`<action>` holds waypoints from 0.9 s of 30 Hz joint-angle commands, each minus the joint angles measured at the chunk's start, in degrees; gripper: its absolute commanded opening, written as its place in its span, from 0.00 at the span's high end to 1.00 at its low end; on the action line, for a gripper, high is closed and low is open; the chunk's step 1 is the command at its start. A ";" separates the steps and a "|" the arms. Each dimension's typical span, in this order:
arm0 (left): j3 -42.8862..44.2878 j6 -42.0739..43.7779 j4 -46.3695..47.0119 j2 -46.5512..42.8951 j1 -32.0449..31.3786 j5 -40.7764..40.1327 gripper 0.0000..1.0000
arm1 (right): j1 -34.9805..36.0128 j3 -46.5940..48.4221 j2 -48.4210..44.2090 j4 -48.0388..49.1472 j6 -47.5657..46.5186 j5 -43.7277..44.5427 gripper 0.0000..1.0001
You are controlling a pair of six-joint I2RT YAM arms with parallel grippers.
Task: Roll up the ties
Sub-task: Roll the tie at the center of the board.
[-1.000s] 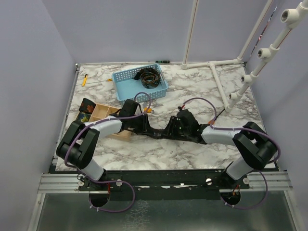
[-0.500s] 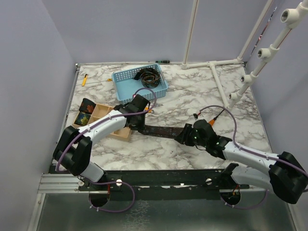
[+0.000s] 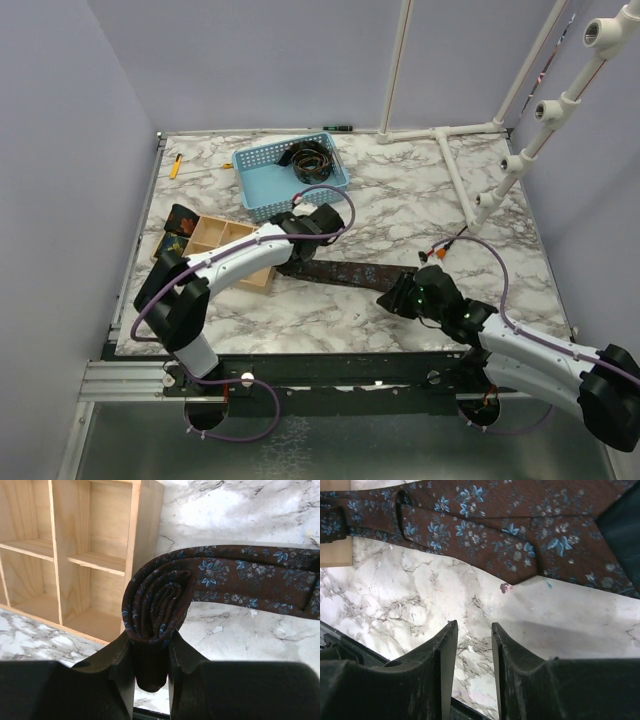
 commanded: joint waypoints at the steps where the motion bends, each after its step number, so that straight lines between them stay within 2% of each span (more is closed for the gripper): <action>1: 5.12 -5.47 -7.78 6.11 -3.60 -11.76 1.00 | -0.05 -2.27 -2.53 -1.56 2.19 1.26 0.63; 7: 13.40 -13.17 -17.59 17.10 -8.30 -21.94 1.00 | -0.05 -3.43 -4.75 -3.57 2.39 0.55 0.64; 15: 25.70 -18.95 -28.42 31.21 -11.31 -28.68 1.00 | -0.05 -5.55 -9.97 -6.69 2.80 0.35 0.65; 21: 31.34 -17.23 -29.23 38.34 -11.53 -29.93 1.00 | 0.01 -7.92 -14.22 -6.81 3.11 0.13 0.66; 27: 33.43 -17.48 -29.16 42.82 -11.97 -29.70 1.00 | -0.01 -8.08 -17.32 -8.52 2.72 -0.04 0.66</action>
